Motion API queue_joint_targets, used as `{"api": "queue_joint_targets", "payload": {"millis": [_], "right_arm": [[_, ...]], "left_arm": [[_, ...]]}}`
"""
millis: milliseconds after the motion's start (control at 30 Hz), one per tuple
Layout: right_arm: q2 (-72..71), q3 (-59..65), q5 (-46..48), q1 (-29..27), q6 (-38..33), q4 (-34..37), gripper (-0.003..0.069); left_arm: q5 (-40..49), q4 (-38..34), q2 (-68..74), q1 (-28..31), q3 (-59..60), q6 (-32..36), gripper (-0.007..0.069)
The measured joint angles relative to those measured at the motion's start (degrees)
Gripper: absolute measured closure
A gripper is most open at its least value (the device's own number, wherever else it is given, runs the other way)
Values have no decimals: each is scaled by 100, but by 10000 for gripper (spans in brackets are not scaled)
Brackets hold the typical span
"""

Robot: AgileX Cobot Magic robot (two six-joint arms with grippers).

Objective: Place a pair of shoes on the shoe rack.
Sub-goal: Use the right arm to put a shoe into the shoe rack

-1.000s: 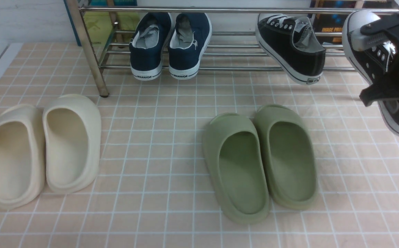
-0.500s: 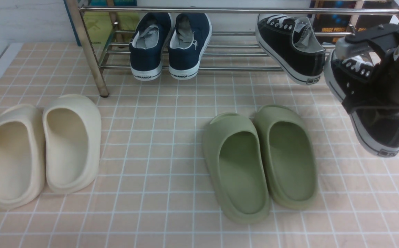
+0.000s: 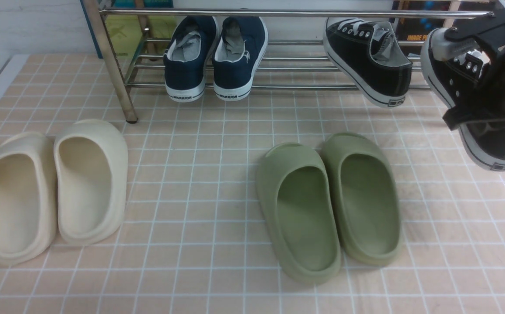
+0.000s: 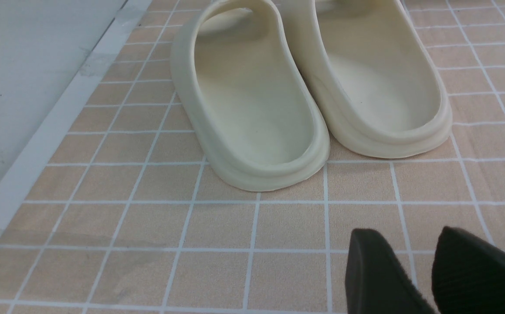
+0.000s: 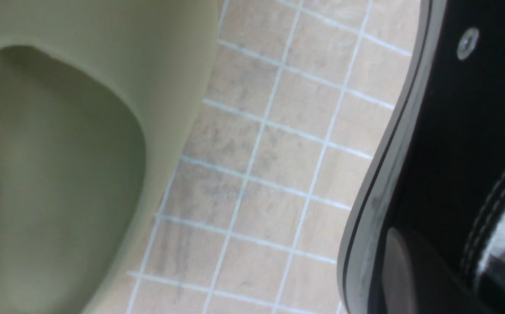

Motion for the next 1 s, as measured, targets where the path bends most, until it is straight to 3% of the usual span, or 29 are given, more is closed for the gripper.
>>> {"api": "queue_joint_targets", "payload": {"millis": [367, 567, 1000], "right_arm": [[952, -992, -65, 0, 0, -242, 641], [1590, -1663, -699, 0, -52, -704, 641], [2377, -2368, -1233, 0, -620, -456, 644]], "left_arm": [[0, 1, 0, 0, 0, 0, 386], [0, 1, 0, 0, 0, 0, 386], [0, 6, 0, 0, 0, 0, 386]]}}
